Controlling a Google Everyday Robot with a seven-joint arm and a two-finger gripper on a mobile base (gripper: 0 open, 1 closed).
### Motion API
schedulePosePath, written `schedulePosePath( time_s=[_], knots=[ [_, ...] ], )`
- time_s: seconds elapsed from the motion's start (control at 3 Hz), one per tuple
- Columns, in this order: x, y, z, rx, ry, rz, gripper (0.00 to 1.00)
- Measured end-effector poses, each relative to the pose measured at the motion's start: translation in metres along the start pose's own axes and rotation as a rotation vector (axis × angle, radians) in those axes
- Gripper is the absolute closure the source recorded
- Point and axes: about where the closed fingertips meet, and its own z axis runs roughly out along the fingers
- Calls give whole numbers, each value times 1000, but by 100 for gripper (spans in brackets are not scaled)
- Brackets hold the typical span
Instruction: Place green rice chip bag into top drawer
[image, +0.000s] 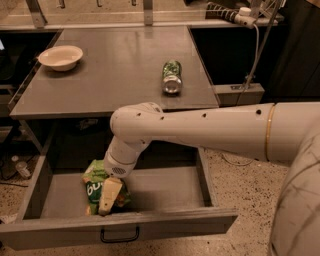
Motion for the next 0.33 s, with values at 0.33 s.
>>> schedulePosePath(
  time_s=[0.33],
  knots=[
    [0, 0, 0, 0, 0, 0, 0]
  ],
)
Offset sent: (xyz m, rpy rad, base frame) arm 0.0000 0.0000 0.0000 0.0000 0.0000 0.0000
